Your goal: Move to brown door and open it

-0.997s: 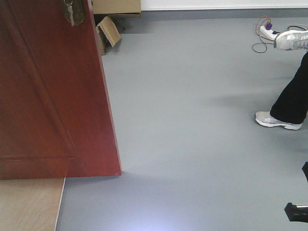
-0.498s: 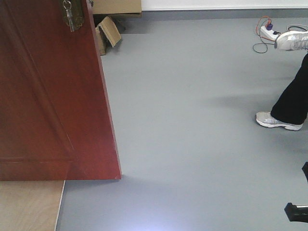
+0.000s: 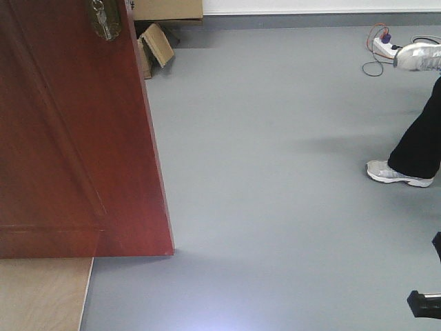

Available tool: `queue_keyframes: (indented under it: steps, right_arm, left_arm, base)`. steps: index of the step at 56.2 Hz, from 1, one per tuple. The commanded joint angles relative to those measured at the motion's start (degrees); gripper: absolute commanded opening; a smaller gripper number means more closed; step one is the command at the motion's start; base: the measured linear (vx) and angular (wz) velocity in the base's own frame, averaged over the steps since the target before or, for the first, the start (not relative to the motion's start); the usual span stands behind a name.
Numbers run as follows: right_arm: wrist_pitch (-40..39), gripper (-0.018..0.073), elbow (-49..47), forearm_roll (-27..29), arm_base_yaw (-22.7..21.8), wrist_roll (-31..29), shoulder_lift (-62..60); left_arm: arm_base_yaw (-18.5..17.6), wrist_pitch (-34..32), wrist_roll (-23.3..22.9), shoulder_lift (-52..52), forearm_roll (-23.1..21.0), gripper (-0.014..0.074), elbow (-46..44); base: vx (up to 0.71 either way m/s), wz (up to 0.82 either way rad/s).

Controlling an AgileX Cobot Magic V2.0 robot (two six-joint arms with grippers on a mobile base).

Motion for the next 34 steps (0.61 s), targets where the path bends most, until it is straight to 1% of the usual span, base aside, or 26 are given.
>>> queue_keyframes:
  steps: [1,6,7,10,15,17,20,23,28,32,34]
  right_arm:
    - [-4.71,0.0,0.22,-0.38,-0.1,-0.32,-0.72]
    - [-4.71,0.0,0.22,-0.38,-0.1,-0.32,-0.72]
    - [-4.71,0.0,0.22,-0.38,-0.1,-0.32,-0.72]
    - [-4.71,0.0,0.22,-0.38,-0.1,-0.32,-0.72]
    - [-4.71,0.0,0.22,-0.38,-0.1,-0.32,-0.72]
    - [-4.71,0.0,0.22,-0.38,-0.1,-0.32,-0.72]
    - [-4.71,0.0,0.22,-0.38,-0.1,-0.32,-0.72]
    - [-4.71,0.0,0.22,-0.38,-0.1,-0.32,-0.72]
    - [-4.71,0.0,0.22,-0.38,-0.1,-0.32,-0.72]
    - [-4.71,0.0,0.22,-0.38,-0.1,-0.32,-0.72]
    - [-4.71,0.0,0.22,-0.38,-0.1,-0.32,-0.72]
  left_arm:
    - [-1.31,-2.16,-0.59,-7.62,6.48,-0.0003,1.29]
    - [-2.27,-6.28,-4.06,-13.02,14.71,-0.0003,6.49]
    - [-2.5,-7.7,-5.35,-14.0,17.0,-0.0003,8.3]
    - [-3.09,-10.93,-8.57,-17.71,21.56,-0.0003,13.11]
    - [-4.15,-18.82,-13.85,-25.21,30.7,-0.0003,23.94]
    - [-4.49,-21.1,-15.83,-27.64,33.34,-0.0003,27.54]
    - [-4.83,-25.48,-18.83,-32.64,38.59,-0.0003,34.94]
    - [-4.84,-28.9,-21.36,-37.24,43.2,-0.0003,41.45]
    - [-4.84,-33.84,-25.2,-45.62,52.29,-0.0003,52.07]
    - [-4.84,-37.13,-27.63,-52.31,58.32,-0.0003,59.94]
    - [-4.76,-38.56,-28.35,-54.76,60.24,-0.0003,62.83]
  base:
    - [0.0,0.0]
    - [0.0,0.0]
    - [0.0,0.0]
    - [0.0,0.0]
    - [0.0,0.0]
    - [0.0,0.0]
    - [0.0,0.0]
    - [0.0,0.0]
    - [0.0,0.0]
    - [0.0,0.0]
    - [0.0,0.0]
